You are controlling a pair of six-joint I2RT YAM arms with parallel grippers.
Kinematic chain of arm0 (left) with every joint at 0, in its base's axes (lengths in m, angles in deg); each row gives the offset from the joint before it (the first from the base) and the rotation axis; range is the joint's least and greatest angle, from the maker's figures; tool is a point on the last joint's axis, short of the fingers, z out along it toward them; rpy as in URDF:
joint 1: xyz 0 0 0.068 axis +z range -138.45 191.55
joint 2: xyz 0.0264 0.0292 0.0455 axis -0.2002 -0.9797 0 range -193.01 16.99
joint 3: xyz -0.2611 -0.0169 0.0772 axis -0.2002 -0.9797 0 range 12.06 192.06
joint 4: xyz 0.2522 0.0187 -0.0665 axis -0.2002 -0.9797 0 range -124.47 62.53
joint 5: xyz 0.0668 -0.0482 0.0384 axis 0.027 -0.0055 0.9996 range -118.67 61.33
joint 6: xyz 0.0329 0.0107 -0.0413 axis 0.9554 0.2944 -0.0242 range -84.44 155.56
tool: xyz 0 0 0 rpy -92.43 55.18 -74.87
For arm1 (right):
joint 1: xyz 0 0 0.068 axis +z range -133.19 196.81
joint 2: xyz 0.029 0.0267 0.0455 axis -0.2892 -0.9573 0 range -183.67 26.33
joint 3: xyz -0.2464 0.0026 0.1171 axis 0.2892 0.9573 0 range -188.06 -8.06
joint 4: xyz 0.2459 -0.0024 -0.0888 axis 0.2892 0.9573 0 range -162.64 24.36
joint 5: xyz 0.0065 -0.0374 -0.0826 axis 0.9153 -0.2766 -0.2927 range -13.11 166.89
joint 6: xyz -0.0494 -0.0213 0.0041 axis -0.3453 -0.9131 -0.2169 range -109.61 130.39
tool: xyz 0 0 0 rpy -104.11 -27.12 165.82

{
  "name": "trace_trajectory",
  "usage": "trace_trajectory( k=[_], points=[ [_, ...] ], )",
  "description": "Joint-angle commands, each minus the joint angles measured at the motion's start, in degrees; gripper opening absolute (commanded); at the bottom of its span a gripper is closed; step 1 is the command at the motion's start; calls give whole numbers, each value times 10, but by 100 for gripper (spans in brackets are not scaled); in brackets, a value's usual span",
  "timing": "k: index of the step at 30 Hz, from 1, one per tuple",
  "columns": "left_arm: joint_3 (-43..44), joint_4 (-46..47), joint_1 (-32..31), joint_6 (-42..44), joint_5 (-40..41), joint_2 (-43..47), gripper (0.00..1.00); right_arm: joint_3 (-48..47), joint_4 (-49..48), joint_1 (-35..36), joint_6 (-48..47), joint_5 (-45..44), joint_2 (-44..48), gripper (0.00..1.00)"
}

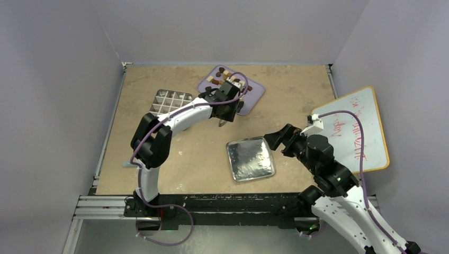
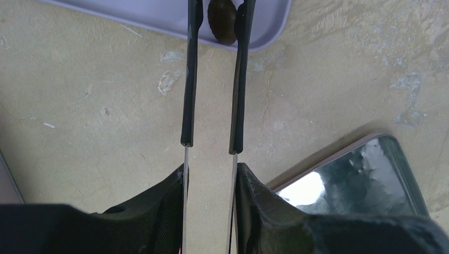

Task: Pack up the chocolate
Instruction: Pick up the fake chocolate from the plate.

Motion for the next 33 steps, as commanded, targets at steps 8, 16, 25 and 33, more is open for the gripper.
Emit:
trace_trajectory(
  k=[8, 16, 25, 33],
  points=[
    [-16, 29, 7, -20, -24, -3, 33, -10, -38, -1, 8, -5, -13, 99],
    [-13, 17, 7, -29, -39, 8, 36, -10, -41, -1, 6, -3, -14, 99],
    [-10, 14, 7, -29, -26, 4, 29, -10, -39, -1, 5, -5, -8, 99],
    [0, -3, 7, -27, -10, 37, 22, -9, -41, -1, 4, 0, -12, 99]
  ],
)
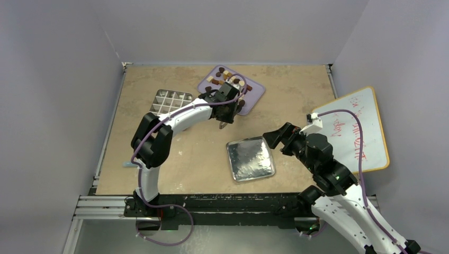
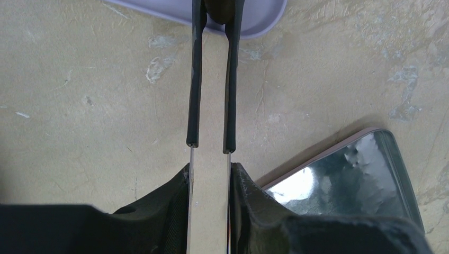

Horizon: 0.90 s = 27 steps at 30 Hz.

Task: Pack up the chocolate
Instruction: Pick up the fake chocolate from the plate, then place the fake chocolate in the packing box.

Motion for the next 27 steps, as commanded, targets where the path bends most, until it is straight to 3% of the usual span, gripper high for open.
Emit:
trace_trajectory(
  k=[1, 13, 27],
  points=[
    [14, -5, 4, -2, 16, 48, 22, -9, -22, -1, -2, -1, -1, 99],
    [20, -46, 20, -3, 27, 121, 19, -4, -31, -1, 1, 27, -19, 98],
    [-8, -153, 156, 6, 24, 198, 20, -7, -36, -1, 4, 47, -26, 97]
  ],
)
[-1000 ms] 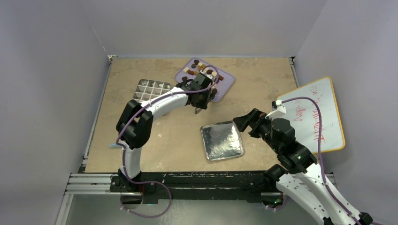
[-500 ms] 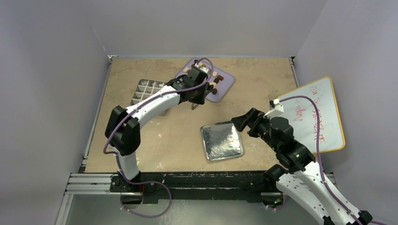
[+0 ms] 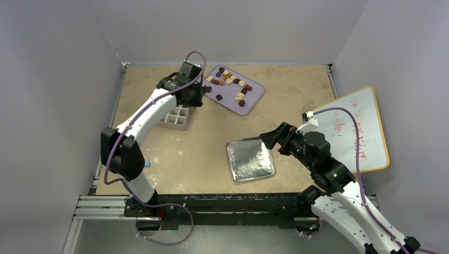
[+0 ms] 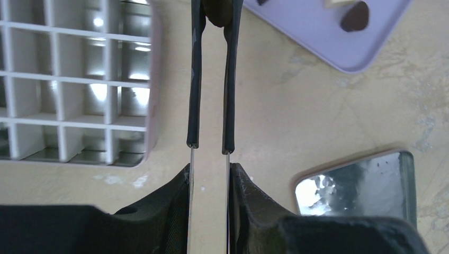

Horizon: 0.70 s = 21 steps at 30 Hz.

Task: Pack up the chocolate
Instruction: Place the fake chocolate in the packing box.

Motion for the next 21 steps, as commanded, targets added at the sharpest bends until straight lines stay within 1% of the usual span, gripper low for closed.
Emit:
trace_trajectory(
  k=[1, 8, 12, 18, 21],
  points=[
    [-10, -30, 37, 9, -8, 49, 21, -8, -20, -1, 3, 11, -6, 97],
    [-21, -35, 82, 22, -4, 42, 23, -11, -14, -1, 8, 12, -4, 97],
    [-15, -33, 101, 27, -12, 15, 24, -18, -4, -1, 6, 7, 5, 98],
    [-18, -14, 112, 32, -23, -5, 24, -22, 1, -1, 3, 6, 6, 97],
    [-11, -14, 117, 36, -23, -14, 27, -20, 0, -1, 3, 5, 7, 97]
  ],
)
